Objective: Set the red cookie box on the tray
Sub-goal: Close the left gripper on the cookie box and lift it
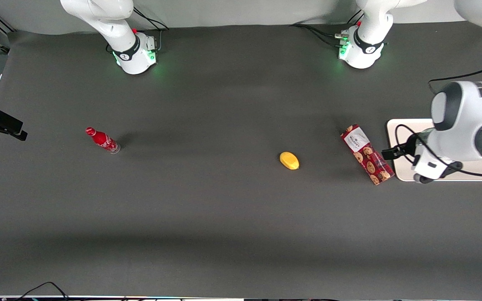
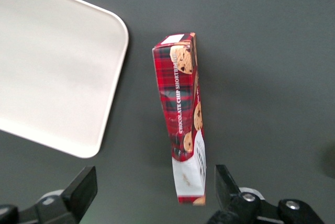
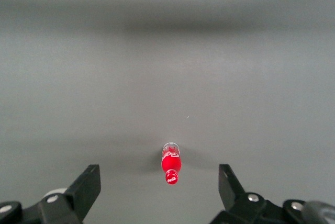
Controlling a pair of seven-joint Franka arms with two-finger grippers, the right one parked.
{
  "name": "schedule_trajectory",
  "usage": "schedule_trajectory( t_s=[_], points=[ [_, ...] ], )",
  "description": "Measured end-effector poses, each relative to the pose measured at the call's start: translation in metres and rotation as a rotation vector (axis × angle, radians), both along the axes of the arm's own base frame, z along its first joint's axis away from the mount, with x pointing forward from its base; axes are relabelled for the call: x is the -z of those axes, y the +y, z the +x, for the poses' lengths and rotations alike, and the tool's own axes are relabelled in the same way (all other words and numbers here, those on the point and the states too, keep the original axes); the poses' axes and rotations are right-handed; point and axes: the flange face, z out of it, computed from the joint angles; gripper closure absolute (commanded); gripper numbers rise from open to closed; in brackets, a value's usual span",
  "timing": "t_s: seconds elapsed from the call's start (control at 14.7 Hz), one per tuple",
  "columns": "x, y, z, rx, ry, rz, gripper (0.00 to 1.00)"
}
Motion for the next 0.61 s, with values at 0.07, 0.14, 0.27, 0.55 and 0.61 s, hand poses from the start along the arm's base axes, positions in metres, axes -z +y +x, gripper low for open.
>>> schedule_trajectory(
  t_s=[0.07, 0.14, 0.27, 0.55, 0.61],
  points=[
    [0.022, -0.003, -0.009, 0.002, -0.016, -0.003, 0.0],
    [0.044, -0.007, -0.019, 0.007, -0.036, -0.006, 0.0],
    [0.081, -0.013, -0.04, 0.011, -0.08, -0.011, 0.0],
    [0.12, -0.018, -0.07, 0.017, -0.158, -0.021, 1.0],
    [0.122, -0.019, -0.073, 0.017, -0.164, -0.022, 1.0]
  ],
)
